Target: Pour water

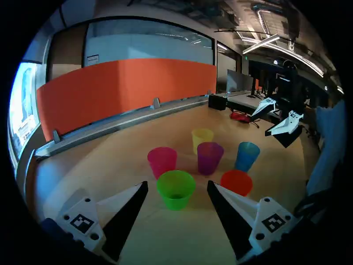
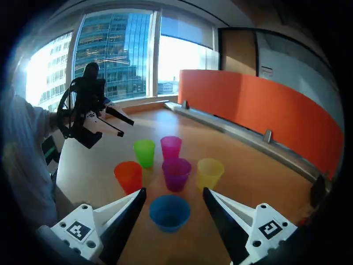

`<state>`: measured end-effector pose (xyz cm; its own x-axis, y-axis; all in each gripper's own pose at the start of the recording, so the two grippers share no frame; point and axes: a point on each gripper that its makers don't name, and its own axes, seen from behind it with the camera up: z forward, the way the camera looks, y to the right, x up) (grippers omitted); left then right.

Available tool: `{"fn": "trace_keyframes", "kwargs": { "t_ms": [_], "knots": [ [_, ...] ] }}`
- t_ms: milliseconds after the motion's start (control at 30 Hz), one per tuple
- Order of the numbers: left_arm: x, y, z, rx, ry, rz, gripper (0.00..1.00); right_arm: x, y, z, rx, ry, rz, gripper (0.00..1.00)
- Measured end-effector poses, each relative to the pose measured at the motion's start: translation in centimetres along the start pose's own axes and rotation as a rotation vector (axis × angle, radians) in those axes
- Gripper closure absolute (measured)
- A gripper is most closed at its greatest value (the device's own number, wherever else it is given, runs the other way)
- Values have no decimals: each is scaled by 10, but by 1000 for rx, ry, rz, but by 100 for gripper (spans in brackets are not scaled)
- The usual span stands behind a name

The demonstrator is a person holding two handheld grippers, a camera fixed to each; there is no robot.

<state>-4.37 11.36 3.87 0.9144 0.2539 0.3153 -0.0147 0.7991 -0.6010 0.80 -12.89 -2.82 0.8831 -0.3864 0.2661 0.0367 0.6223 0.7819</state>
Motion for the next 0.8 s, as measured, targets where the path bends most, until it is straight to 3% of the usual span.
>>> {"fn": "trace_keyframes", "kwargs": {
  "t_ms": [367,800],
  "knots": [
    [-30,3,12,-18,-75,-4,0,-40,-8,9,31,-81,4,1],
    [-53,-4,29,-26,-139,4,0,-77,-2,16,32,-145,21,1]
  ]
}}
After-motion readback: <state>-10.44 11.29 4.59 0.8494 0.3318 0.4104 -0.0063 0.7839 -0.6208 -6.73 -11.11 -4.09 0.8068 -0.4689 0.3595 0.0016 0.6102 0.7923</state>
